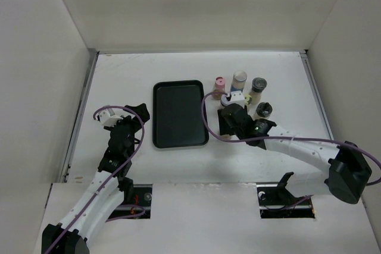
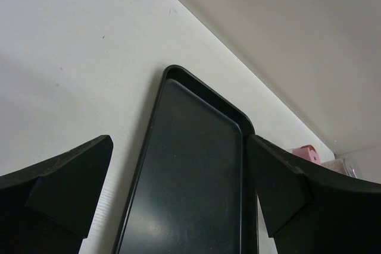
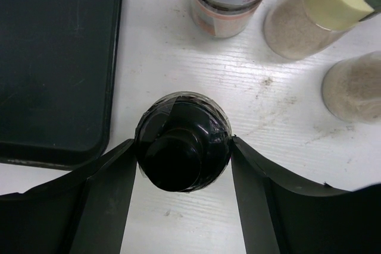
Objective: Organize the condiment bottles
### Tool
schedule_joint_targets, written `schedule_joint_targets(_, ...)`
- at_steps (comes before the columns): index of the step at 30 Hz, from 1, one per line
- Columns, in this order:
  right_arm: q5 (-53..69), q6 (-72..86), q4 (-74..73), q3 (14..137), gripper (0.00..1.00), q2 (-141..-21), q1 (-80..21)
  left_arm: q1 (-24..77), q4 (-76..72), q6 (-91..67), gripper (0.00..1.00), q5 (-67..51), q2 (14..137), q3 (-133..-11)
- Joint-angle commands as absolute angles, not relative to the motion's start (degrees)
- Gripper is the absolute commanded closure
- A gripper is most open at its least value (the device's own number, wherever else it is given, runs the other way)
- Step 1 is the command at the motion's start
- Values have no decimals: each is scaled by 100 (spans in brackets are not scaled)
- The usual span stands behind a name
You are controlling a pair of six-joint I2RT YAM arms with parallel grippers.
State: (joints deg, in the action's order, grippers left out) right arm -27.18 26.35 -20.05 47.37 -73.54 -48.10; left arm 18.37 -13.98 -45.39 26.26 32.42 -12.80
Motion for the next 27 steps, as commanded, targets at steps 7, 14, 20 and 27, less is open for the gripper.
schedule_joint_targets(7, -3077, 2321, -2005, 6080, 46, -6934, -5172, 1832, -1696, -4526, 0, 2593, 3226, -1204)
schedule_joint_targets(14, -2356, 1873, -845, 7573, 48, -8829, -5181, 1666, -1188, -4903, 0, 3259, 3199, -1186)
schedule_joint_targets(20, -2267, 1442, -641, 9752, 48, -11044, -5181, 1481, -782, -5352, 0, 3586, 3436, -1257)
schedule_joint_targets(27, -2224, 1275, -563, 11240, 44, -12541, -5155, 1261, -949, -5502, 0, 3279, 3744, -1231)
